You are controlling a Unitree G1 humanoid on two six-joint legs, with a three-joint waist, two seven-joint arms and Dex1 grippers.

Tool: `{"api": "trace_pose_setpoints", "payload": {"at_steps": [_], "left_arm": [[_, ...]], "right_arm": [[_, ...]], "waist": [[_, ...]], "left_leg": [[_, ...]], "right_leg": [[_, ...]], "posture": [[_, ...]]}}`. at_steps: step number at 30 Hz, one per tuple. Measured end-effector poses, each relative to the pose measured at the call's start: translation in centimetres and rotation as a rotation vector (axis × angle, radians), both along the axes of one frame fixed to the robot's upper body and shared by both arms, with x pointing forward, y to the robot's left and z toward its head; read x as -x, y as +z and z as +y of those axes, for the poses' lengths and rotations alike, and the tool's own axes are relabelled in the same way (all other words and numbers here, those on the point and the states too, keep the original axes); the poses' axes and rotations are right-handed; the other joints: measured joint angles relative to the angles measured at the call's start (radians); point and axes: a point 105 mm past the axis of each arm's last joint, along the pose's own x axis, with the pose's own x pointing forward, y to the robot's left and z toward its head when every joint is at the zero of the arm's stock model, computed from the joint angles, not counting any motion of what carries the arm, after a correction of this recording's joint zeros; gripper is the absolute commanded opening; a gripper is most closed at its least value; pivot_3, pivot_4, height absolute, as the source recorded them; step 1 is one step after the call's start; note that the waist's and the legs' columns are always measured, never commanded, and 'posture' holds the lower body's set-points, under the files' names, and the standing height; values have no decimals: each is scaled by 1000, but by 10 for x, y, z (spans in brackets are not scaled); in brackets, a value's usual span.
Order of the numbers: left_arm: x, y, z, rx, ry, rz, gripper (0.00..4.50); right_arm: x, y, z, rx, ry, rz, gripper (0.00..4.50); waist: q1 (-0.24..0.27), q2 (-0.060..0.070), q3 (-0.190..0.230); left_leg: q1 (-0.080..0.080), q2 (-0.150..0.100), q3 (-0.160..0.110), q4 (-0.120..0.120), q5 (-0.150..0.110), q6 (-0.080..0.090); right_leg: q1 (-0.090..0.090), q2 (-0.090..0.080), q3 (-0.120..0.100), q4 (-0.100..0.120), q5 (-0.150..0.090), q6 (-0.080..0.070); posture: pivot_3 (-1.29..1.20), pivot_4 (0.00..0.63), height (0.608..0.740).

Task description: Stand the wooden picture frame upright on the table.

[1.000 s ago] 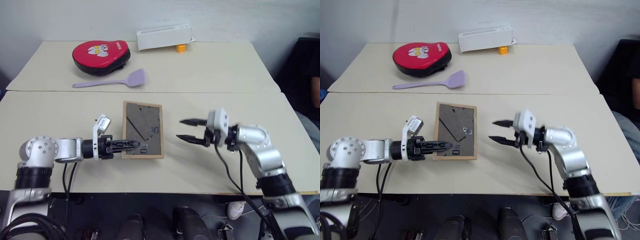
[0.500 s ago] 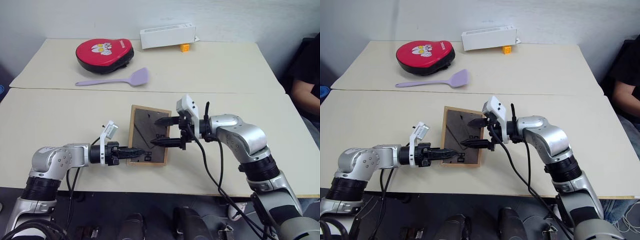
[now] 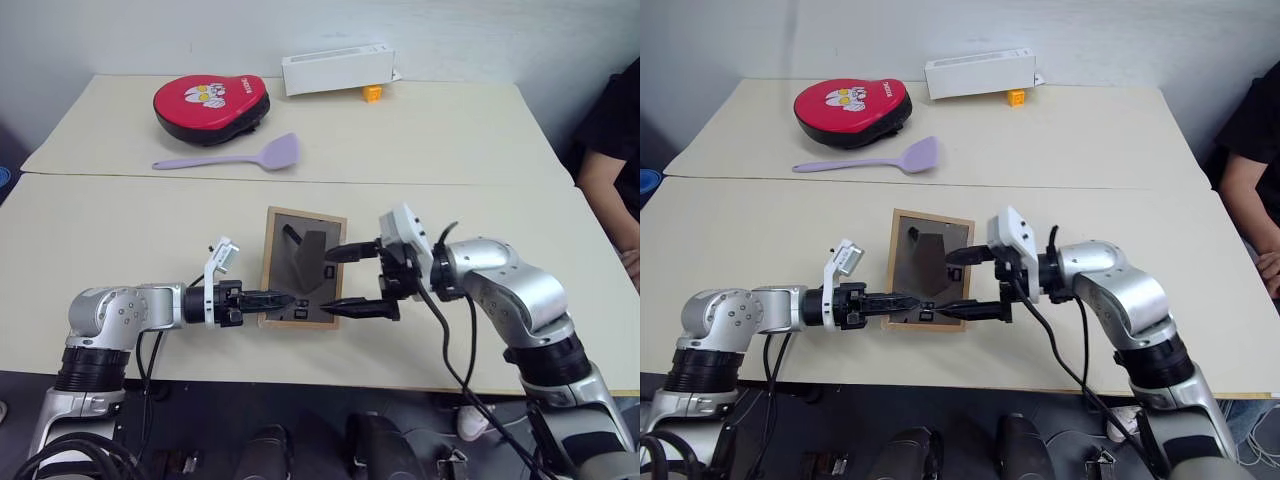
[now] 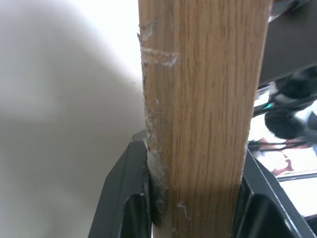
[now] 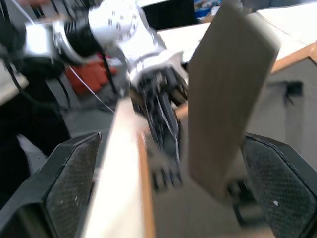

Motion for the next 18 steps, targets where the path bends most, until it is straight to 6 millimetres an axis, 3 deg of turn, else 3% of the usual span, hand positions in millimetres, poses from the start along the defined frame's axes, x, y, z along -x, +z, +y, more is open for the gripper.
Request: {"api": "trace_pose_setpoints", "payload": {"at_steps": [4,9,12,18], "left_arm": [[0,18,2,62,-14,71,1278],[6,20,14,83,-59,286,1278],[6,22,12,97,-83,356,1278],[11,24,8,110,-116,418,1278]], "right_arm": [[-8,-1,-21,-57,-53,-142,4466],[-22,7,-59,-8,-99,-661,4466],[-27,4,-51,47,-54,-948,4466],[-39,-3,-25,47,-21,-1208,4466]], "waist": [[-2,0,0],[-6,-1,0],[-11,-1,0],[-10,-1,0]], "left_leg": [[0,0,1,0,0,0],[2,0,2,0,0,-1],[3,0,3,1,1,-2],[1,1,1,5,1,-2]], "right_leg": [[0,0,0,3,0,0],[0,1,2,6,0,0],[-1,1,3,7,0,0],[-2,1,3,9,0,0]], "posture": [[0,150,740],[0,150,740],[0,150,740],[0,150,740]]}}
